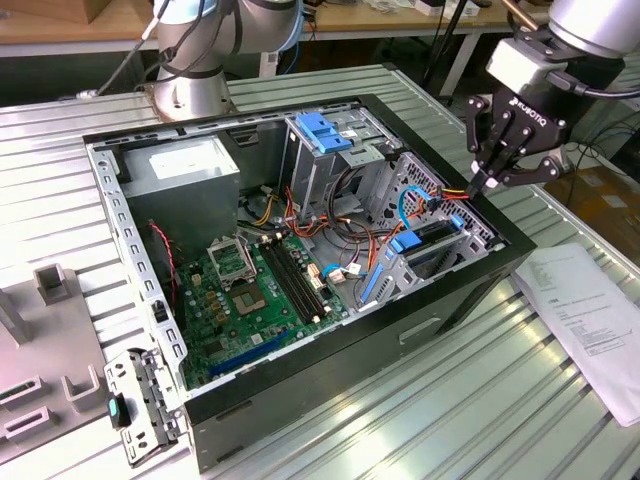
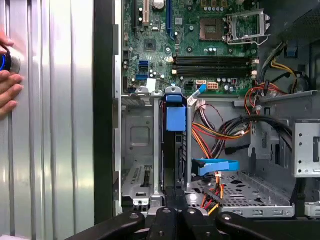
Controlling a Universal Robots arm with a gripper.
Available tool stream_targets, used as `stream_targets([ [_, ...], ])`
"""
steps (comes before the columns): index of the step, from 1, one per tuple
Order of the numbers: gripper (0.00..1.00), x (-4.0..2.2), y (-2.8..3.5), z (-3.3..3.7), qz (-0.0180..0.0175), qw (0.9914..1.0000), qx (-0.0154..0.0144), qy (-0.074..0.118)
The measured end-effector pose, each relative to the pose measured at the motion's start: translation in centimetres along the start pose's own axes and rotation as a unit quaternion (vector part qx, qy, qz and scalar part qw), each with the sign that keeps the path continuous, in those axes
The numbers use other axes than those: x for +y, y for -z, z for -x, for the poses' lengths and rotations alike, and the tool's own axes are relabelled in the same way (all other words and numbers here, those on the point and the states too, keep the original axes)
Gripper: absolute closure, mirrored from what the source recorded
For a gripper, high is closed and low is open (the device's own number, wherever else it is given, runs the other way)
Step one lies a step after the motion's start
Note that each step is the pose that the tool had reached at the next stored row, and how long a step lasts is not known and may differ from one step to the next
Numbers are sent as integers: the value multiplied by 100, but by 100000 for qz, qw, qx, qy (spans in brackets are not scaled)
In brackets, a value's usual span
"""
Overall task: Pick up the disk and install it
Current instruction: 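Insert the first disk wire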
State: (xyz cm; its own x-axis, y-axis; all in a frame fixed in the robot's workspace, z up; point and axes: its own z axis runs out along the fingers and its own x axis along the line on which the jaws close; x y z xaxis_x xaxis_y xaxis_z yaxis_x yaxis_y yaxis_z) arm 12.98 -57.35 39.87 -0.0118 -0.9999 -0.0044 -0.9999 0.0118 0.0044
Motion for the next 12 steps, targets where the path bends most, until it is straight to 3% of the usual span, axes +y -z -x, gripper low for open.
stream_targets([
  [3,89,-44,1,1,5,99989,16,1507],
  [4,89,-58,1,0,46,99952,15,3099],
  [7,89,-117,25,15,497,99906,-6,4296],
  [9,89,-211,25,48,580,99900,58,4428],
  [10,89,-228,24,49,583,99864,64,5188],
  [12,89,-229,22,49,593,99694,94,7791],
])
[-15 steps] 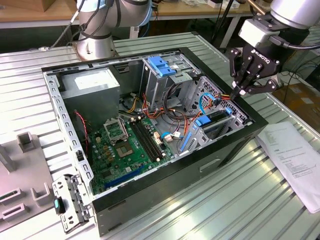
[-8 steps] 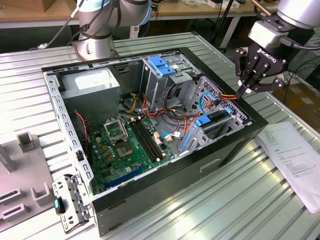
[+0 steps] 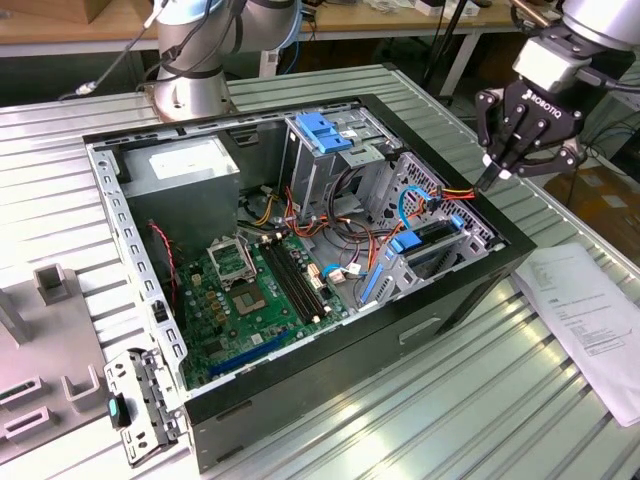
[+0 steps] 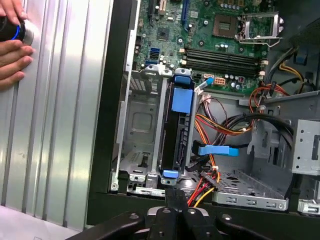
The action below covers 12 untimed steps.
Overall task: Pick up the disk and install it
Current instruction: 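Insert the first disk wire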
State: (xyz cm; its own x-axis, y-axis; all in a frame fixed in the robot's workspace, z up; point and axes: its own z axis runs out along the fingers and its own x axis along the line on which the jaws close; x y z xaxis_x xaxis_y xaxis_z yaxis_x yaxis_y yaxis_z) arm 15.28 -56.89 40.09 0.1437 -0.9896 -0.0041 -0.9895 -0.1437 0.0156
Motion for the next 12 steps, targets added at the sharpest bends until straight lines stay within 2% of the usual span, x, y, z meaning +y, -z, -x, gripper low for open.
stream_targets([
  [2,89,-8,-3,-1,10,99968,35,2537],
  [4,89,-27,-4,-4,15,99935,50,3599],
  [6,89,-56,-7,-8,26,99820,91,6005],
  [7,89,-66,-8,-9,34,99674,123,8062],
  [8,89,-69,-9,-10,39,99581,140,9145],
  [9,89,-72,-9,-11,47,99439,171,10580],
  [10,89,-73,-14,-11,56,99237,192,12325],
  [11,89,-75,-18,-11,62,98941,227,14512],
  [12,89,-75,-23,-11,68,98700,247,16072],
])
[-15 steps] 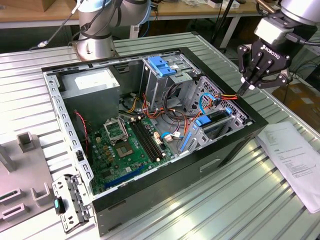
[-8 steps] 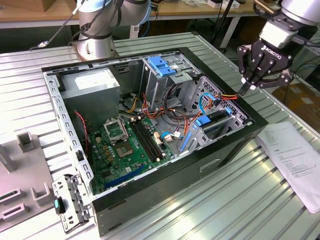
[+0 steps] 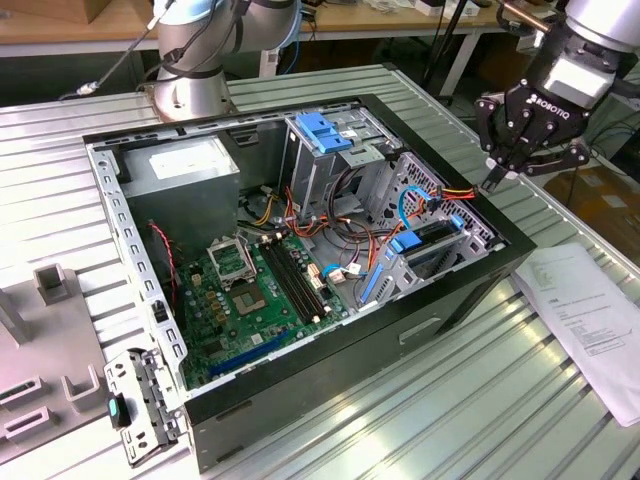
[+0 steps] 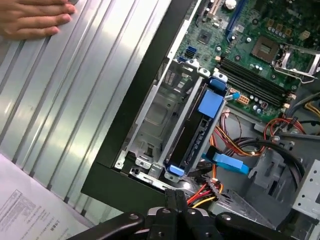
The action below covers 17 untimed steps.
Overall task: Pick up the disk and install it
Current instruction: 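Insert the first disk wire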
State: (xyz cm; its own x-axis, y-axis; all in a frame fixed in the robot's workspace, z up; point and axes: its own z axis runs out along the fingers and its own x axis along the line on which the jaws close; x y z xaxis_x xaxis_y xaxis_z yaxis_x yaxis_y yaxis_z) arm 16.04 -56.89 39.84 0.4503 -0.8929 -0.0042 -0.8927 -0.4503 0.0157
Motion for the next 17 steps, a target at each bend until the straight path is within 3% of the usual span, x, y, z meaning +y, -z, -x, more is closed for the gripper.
stream_targets([
  [2,89,-19,-13,-7,7,99965,55,2647],
  [3,89,-34,-19,7,-294,99955,437,2945],
  [4,89,-42,-32,20,-880,99891,997,4473],
  [5,89,-42,-39,20,-918,99796,1093,6217],
  [8,89,-42,-71,20,-1046,99334,1274,11402],
  [10,89,-43,-89,22,-1377,99019,1622,13807],
  [11,76,-48,-98,30,-1643,98862,1970,14822],
  [12,70,-72,-109,74,-1761,98808,2286,15122],
  [13,70,-103,-125,134,-1811,98783,2530,15238],
  [15,70,-121,-139,167,-1961,98744,2760,15431],
  [16,70,-128,-147,182,-2206,98710,3065,15562],
  [17,70,-132,-152,187,-2655,98675,3614,15594],
])
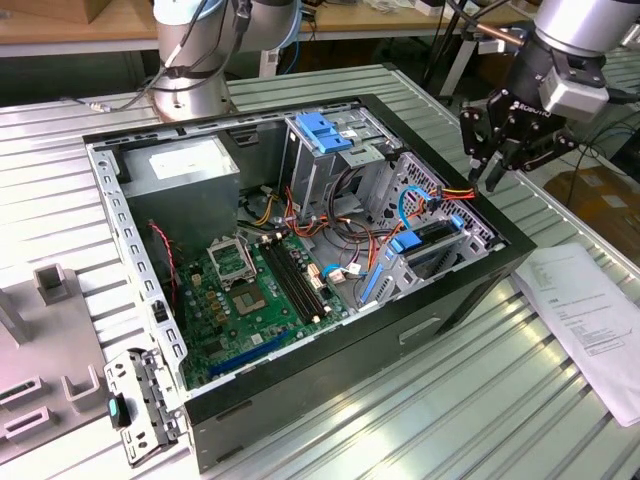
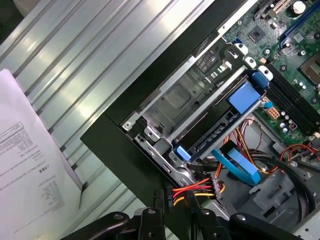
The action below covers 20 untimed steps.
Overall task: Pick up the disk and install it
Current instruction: 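Insert the first disk wire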
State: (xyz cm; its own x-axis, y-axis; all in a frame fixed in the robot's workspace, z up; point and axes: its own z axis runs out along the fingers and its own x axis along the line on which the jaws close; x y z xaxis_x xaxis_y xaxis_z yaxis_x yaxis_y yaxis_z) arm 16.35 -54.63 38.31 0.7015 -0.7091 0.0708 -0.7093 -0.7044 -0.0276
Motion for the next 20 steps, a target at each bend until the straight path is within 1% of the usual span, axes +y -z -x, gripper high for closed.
stream_targets([
  [1,70,0,-6,1,-267,99999,417,-3],
  [2,70,7,-24,9,-503,99996,711,-11],
  [4,70,15,-53,18,-660,99994,876,-16],
  [6,70,13,-119,28,-776,99993,922,-23],
  [7,70,13,-150,31,-978,99989,1130,-34],
  [8,70,12,-163,33,-1146,99985,1301,-40],
  [11,70,14,-182,35,-1333,99979,1529,-47],
  [14,70,15,-183,36,-1339,99979,1545,-46],
  [15,78,15,-183,36,-1339,99979,1551,-44],
  [16,83,15,-181,36,-1338,99979,1551,-44],
  [17,83,14,-124,32,-1337,99979,1546,-46],
  [18,83,12,-70,29,-1248,99974,1591,-1062],
  [19,83,13,-68,32,-1051,99929,1692,-3212],
  [20,83,68,-63,85,-1033,99924,1699,-3339],
])
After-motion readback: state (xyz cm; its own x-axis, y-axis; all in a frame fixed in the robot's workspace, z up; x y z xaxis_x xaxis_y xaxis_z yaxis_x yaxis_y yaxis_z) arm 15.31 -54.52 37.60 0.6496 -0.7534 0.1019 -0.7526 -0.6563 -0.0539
